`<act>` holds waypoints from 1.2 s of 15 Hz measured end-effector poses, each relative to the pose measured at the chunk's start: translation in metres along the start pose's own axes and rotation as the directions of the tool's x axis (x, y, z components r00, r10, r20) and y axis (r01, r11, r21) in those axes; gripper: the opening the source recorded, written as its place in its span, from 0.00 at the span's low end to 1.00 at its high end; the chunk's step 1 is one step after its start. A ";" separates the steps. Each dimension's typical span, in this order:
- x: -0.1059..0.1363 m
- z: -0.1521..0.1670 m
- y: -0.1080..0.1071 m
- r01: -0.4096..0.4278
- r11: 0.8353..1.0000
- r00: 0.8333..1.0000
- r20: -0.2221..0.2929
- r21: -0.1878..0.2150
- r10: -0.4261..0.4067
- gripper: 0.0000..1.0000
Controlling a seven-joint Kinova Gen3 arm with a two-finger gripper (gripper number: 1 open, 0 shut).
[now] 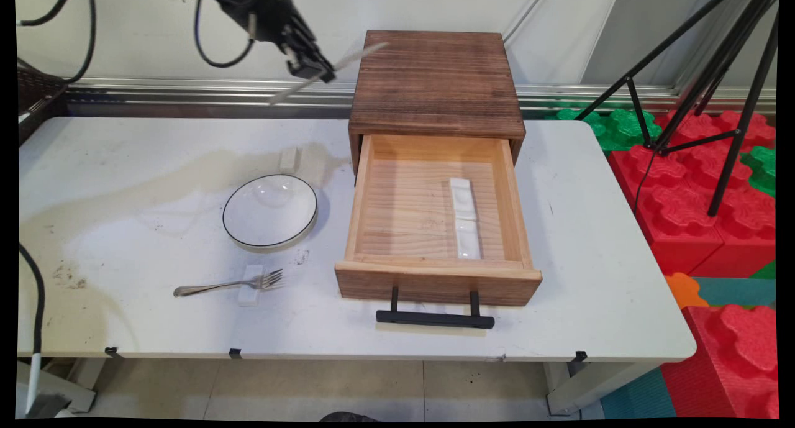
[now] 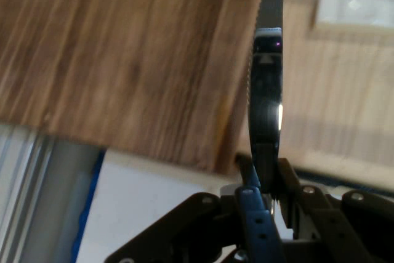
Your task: Place the picked object into the drawer
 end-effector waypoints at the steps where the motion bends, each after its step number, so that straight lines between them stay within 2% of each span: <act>1: 0.006 0.002 0.005 -0.009 1.000 1.000 -0.005 -0.010 0.009 0.00; 7: 0.049 0.023 0.034 -0.065 0.995 0.997 -0.041 -0.077 0.061 0.00; 12: 0.081 0.058 0.052 -0.085 0.988 0.995 -0.056 -0.126 0.078 0.00; 18: 0.098 0.108 0.063 -0.088 0.981 0.995 -0.056 -0.171 0.080 0.00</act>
